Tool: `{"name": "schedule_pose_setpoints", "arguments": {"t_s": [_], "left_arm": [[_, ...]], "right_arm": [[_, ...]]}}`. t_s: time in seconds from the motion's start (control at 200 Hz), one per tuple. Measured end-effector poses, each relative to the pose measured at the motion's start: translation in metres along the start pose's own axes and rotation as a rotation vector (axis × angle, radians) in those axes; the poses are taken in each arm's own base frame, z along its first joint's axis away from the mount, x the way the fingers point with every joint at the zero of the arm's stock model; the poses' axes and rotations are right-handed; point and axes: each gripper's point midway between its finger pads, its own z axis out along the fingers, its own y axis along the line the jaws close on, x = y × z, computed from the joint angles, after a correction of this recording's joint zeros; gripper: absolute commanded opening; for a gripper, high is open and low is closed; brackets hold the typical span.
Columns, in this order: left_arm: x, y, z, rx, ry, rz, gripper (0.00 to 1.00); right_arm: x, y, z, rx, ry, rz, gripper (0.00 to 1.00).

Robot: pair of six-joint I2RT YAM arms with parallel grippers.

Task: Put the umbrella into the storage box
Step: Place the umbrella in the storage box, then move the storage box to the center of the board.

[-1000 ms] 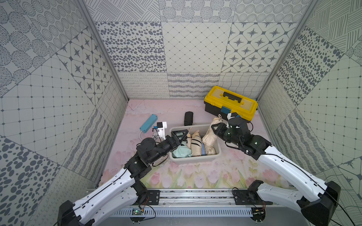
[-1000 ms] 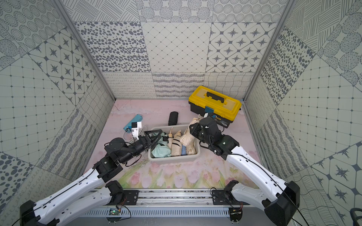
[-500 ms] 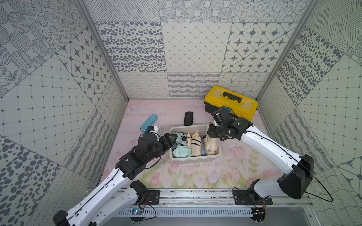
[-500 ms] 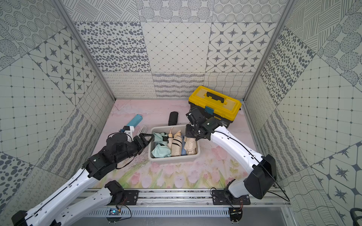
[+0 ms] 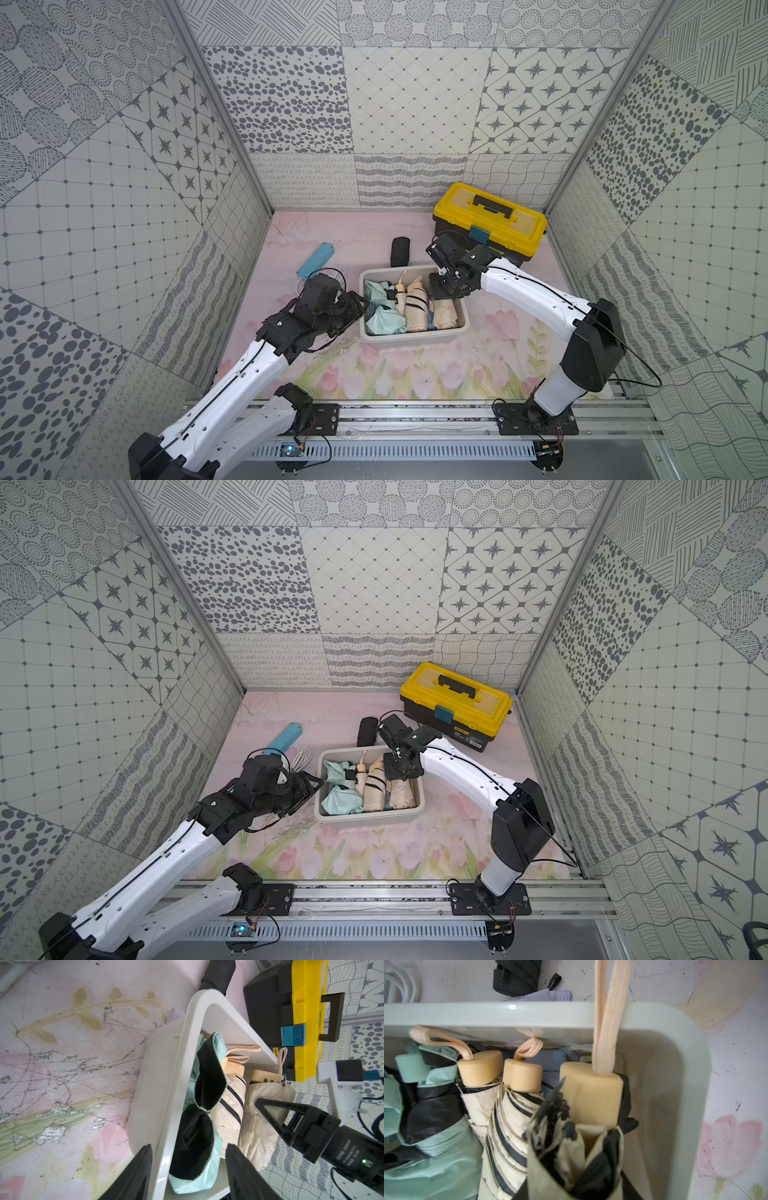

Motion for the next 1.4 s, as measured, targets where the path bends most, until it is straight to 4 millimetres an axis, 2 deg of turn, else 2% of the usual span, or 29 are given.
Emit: {"name": "schedule_pose_setpoints", "arguments": {"t_s": [0.105,0.245,0.345,0.41,0.535,0.656,0.756,0.961,1.136,1.396], "left_arm": [[0.001,0.002,0.004,-0.018,0.024,0.021,0.59],[0.001,0.007,0.010,-0.045,0.054,0.051,0.56],[0.000,0.009,0.015,-0.056,0.072,0.069,0.55],[-0.001,0.011,0.019,-0.064,0.083,0.080,0.54],[-0.003,0.013,0.028,-0.077,0.105,0.099,0.50],[-0.006,0.015,0.037,-0.089,0.126,0.120,0.40],[-0.006,0.016,0.042,-0.098,0.143,0.140,0.35],[-0.008,0.015,0.051,-0.097,0.161,0.210,0.16],[-0.008,0.014,0.051,-0.096,0.169,0.270,0.09],[-0.002,0.013,0.051,-0.114,0.160,0.316,0.05]], "right_arm": [[-0.001,-0.001,0.005,0.011,-0.018,-0.007,0.67],[-0.007,0.002,0.007,-0.002,-0.051,-0.014,0.71],[-0.011,0.005,-0.001,-0.026,-0.088,-0.023,0.71],[-0.015,0.005,-0.013,-0.050,-0.128,-0.029,0.72],[-0.021,0.004,-0.048,-0.114,-0.251,-0.024,0.72],[-0.018,-0.007,-0.082,-0.166,-0.373,0.007,0.72],[-0.011,-0.019,-0.098,-0.187,-0.436,0.047,0.72],[0.004,-0.034,-0.099,-0.194,-0.457,0.110,0.71],[0.009,-0.043,-0.099,-0.186,-0.470,0.140,0.71],[0.002,-0.056,-0.103,-0.172,-0.495,0.177,0.71]]}}
